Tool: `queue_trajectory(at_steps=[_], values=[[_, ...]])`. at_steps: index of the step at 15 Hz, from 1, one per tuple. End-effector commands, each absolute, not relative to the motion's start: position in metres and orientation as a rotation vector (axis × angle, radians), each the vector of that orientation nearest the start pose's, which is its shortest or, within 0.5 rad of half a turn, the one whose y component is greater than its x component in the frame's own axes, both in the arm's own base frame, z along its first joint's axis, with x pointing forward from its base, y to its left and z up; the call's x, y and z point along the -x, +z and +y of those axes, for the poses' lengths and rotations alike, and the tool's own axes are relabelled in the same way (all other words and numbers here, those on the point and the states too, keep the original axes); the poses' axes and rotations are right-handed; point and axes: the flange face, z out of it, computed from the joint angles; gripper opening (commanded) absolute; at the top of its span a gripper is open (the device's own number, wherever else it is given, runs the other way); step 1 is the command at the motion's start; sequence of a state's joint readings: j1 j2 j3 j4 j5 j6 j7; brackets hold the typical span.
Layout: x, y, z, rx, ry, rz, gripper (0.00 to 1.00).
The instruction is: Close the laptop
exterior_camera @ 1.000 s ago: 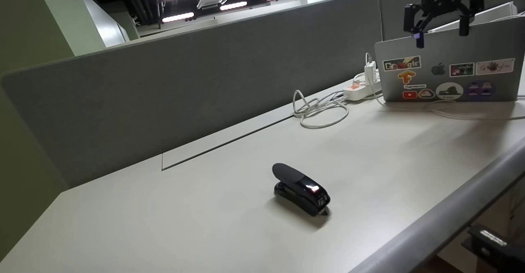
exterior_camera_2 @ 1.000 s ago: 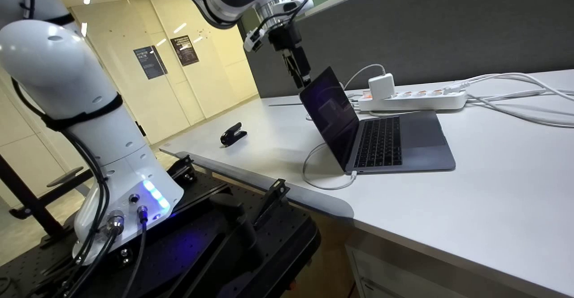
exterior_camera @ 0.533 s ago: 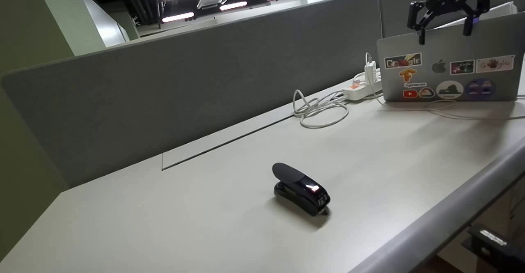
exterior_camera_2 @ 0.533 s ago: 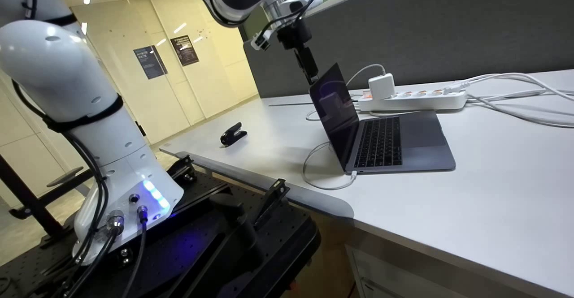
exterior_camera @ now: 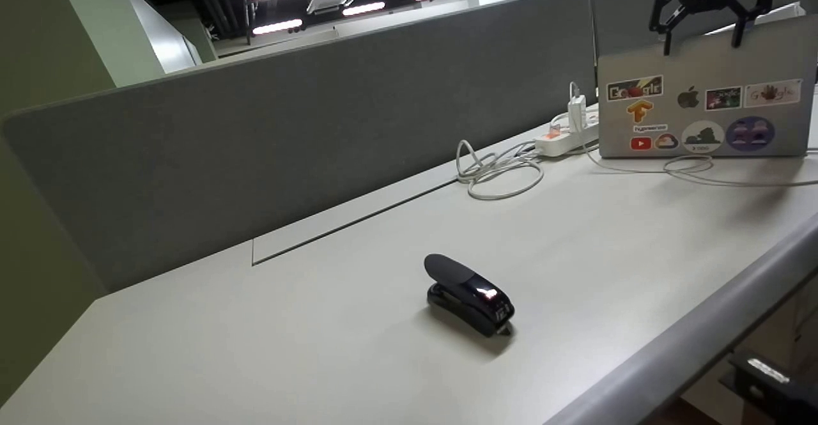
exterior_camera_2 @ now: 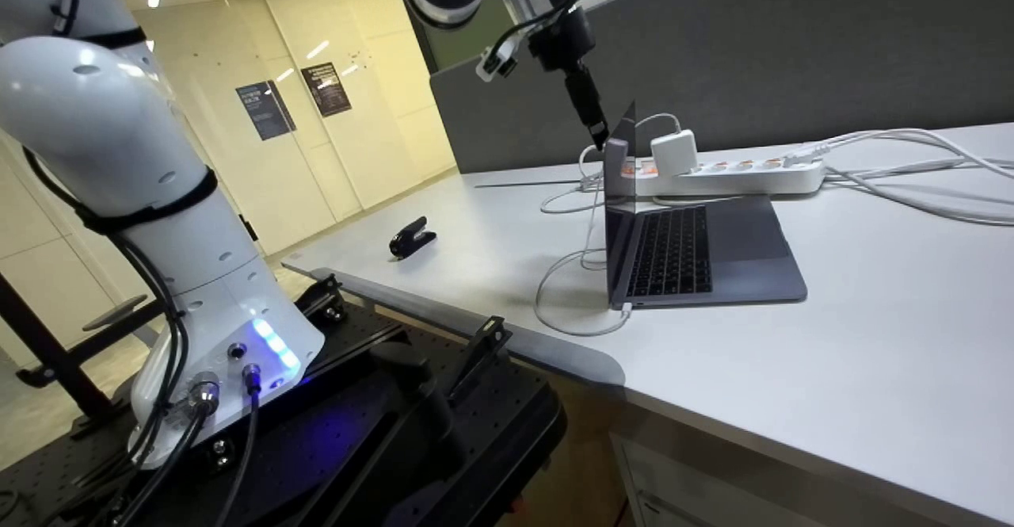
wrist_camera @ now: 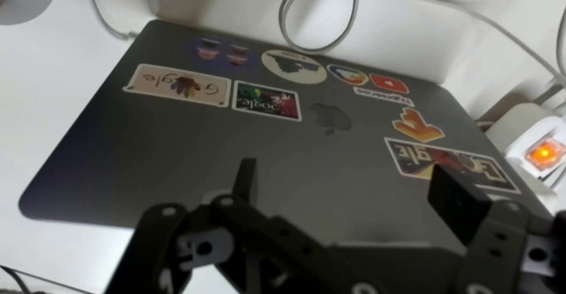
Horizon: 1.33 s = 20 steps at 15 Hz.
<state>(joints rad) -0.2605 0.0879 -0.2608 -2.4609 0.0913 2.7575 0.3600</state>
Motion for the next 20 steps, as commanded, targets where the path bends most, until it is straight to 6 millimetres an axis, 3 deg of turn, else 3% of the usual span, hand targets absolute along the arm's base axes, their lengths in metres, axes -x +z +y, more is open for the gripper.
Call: queue_trajectory(at_steps=[1, 5, 9, 15, 20], values=[[-0.447, 0.281, -0.301, 2.706, -0.354, 1.552, 1.00], [-0.451, 0.267, -0.353, 2.677, -0.346, 1.636, 1.00], [-0.457, 0.243, -0.387, 2.686, -0.320, 1.631, 1.00], [-0.473, 0.198, -0.419, 2.720, -0.259, 1.562, 1.00], [-0.485, 0.171, -0.430, 2.728, -0.222, 1.503, 1.00]])
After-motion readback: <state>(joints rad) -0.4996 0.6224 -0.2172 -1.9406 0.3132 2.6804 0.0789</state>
